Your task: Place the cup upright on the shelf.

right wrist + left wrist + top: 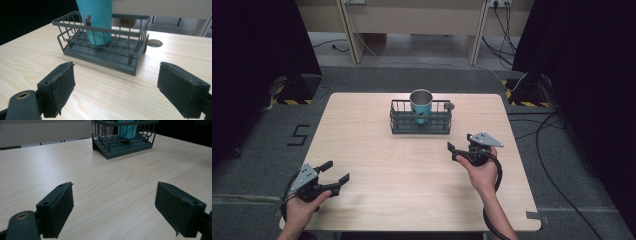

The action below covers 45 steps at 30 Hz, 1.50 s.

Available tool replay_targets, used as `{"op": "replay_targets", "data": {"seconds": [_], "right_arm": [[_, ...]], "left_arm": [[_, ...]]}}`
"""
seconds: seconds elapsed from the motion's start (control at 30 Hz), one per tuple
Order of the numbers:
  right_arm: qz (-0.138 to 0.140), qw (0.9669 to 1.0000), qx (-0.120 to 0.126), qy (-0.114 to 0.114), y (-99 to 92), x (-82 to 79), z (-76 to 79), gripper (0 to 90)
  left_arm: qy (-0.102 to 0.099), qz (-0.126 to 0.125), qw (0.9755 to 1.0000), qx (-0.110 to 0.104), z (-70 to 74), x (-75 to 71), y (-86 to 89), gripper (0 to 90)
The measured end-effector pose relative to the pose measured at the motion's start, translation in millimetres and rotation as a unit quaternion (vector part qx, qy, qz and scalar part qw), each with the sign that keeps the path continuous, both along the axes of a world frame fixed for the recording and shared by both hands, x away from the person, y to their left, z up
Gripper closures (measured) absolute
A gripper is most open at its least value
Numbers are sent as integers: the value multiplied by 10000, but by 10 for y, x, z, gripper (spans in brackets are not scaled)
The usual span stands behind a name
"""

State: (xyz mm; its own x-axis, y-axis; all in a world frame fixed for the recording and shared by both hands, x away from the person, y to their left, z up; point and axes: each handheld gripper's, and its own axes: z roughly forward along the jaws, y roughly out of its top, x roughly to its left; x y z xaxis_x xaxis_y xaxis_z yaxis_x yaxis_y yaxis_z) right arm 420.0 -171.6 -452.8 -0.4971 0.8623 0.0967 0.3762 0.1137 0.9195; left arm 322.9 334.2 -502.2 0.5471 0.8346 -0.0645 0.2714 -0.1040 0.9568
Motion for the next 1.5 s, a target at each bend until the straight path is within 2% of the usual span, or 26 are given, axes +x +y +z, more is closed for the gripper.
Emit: {"op": "replay_targets", "data": {"seconds": [0.53, 1.13, 1.5], "right_arm": [[-263, 9996, 51, 81, -325, -382, -234, 154], [-571, 9982, 22, 175, -619, -673, -419, 154], [-622, 9981, -9, 35, -699, -773, -534, 154]], "left_arm": [[-2, 14, 10000, 2, 2, -2, 1, 146], [-37, 11, 10000, 30, 4, -2, 2, 146], [-26, 3, 10000, 47, 4, -5, -1, 146]]}}
